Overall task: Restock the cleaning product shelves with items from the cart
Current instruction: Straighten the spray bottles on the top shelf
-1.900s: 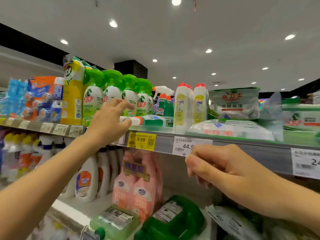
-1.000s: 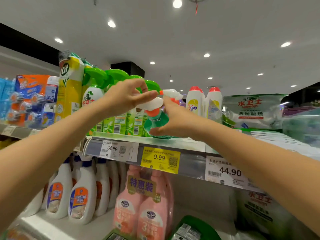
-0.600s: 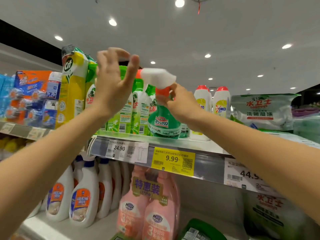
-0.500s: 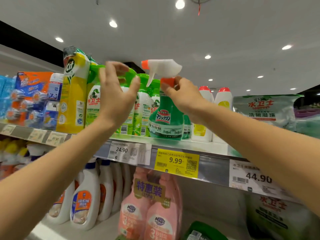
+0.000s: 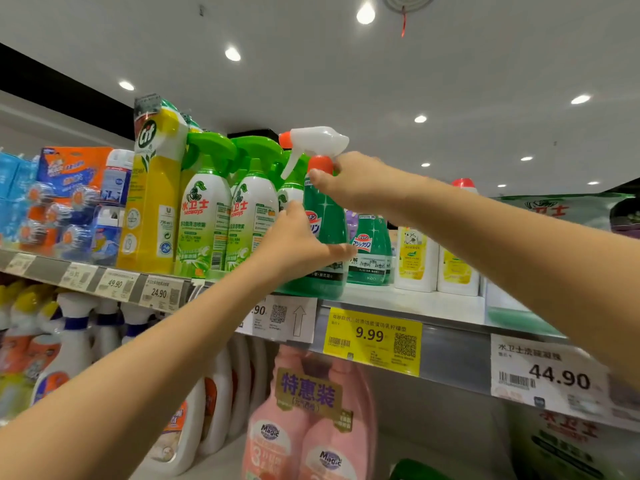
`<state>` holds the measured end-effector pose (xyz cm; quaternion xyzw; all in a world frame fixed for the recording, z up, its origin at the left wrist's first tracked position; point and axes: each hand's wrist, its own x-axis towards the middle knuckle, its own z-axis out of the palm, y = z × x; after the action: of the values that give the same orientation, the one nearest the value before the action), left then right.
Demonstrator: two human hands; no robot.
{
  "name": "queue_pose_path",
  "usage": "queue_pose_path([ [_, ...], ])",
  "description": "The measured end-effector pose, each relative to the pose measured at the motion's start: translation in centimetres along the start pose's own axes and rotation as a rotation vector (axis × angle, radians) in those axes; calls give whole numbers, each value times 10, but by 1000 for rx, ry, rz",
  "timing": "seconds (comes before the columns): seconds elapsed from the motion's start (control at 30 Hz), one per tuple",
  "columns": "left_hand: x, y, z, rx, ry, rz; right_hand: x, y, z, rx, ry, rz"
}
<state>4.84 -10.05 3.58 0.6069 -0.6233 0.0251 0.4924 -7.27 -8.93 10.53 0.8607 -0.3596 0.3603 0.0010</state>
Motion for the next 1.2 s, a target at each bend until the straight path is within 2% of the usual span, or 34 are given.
queue_pose_path([
  [0.07, 4, -4, -5, -16, -58, 4, -20, 1, -19, -311, 151, -180],
  [0.1, 5, -5, -6, -10, -63, 4, -31, 4, -31, -346, 228, -223],
  [0.13, 6, -6, -7, 17, -61, 6, -39, 11, -43, -316, 283, -252],
  [0.2, 8, -10, -6, 121, -52, 8, -55, 32, -64, -224, 282, -245],
  [0.37, 11, -11, -9, 344, -53, -2, -64, 76, -72, 85, 62, 60],
  [0.47, 18, 1, -13, 506, -144, -46, -62, 82, -63, 284, -112, 134],
  [0.6, 29, 24, -13, 525, -362, -143, -63, 89, -60, 554, 27, 187],
  [0.7, 37, 40, -6, 572, -407, -227, -59, 90, -59, 777, 152, 239],
  [0.83, 48, 36, 0, 617, -411, -176, -58, 92, -61, 947, 210, 291],
  [1.03, 51, 17, 9, 351, -312, -192, -56, 91, -58, 928, 246, 311],
  [1.2, 70, 17, 35, 472, -313, -232, -58, 91, -57, 964, 277, 336],
])
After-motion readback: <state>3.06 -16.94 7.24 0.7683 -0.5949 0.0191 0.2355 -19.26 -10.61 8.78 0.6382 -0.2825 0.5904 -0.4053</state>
